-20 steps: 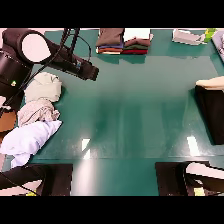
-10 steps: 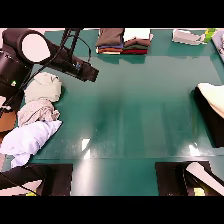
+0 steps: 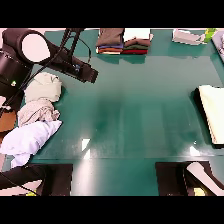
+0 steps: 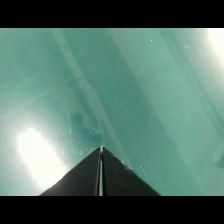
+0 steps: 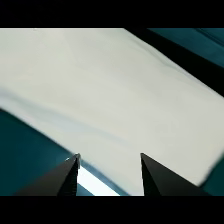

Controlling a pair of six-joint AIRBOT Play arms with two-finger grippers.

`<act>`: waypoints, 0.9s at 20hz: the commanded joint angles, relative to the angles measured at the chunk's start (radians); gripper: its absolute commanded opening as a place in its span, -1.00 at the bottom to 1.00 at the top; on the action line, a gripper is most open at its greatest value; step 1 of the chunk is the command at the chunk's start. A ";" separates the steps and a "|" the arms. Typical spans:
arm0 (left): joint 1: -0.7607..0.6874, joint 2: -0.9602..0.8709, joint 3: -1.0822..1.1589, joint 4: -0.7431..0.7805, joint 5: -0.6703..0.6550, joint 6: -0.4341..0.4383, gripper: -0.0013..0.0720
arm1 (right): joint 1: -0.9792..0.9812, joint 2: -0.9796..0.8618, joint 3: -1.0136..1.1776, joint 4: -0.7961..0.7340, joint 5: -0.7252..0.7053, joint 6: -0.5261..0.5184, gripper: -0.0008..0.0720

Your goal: Fold the shirts.

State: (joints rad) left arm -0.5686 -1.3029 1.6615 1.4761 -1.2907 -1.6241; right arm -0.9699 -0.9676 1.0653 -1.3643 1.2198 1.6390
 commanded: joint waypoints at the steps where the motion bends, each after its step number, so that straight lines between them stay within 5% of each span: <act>1: 0.000 0.000 0.000 0.000 0.000 0.002 -0.89 | 0.209 0.002 0.079 0.171 -0.028 -0.010 0.25; 7: 0.001 0.000 0.000 0.016 0.061 0.002 -0.89 | 0.871 -0.071 0.083 0.164 -0.133 -0.010 0.25; 13: 0.001 0.000 0.000 0.014 0.079 0.002 -0.89 | 1.250 -0.211 0.084 0.158 -0.165 -0.010 0.24; 14: 0.001 0.000 0.000 0.014 0.079 0.002 -0.89 | 1.282 -0.224 0.084 0.158 -0.169 -0.010 0.08; 16: 0.001 0.000 0.000 0.014 0.079 0.002 -0.89 | 1.314 -0.237 0.084 0.158 -0.170 -0.010 -0.82; 18: 0.001 0.000 0.000 0.014 0.079 0.002 -0.89 | 1.320 -0.237 0.084 0.158 -0.172 -0.010 -0.93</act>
State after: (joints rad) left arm -0.5682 -1.3029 1.6615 1.4910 -1.2152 -1.6218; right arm 0.2958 -1.1870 1.1481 -1.2079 1.0561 1.6287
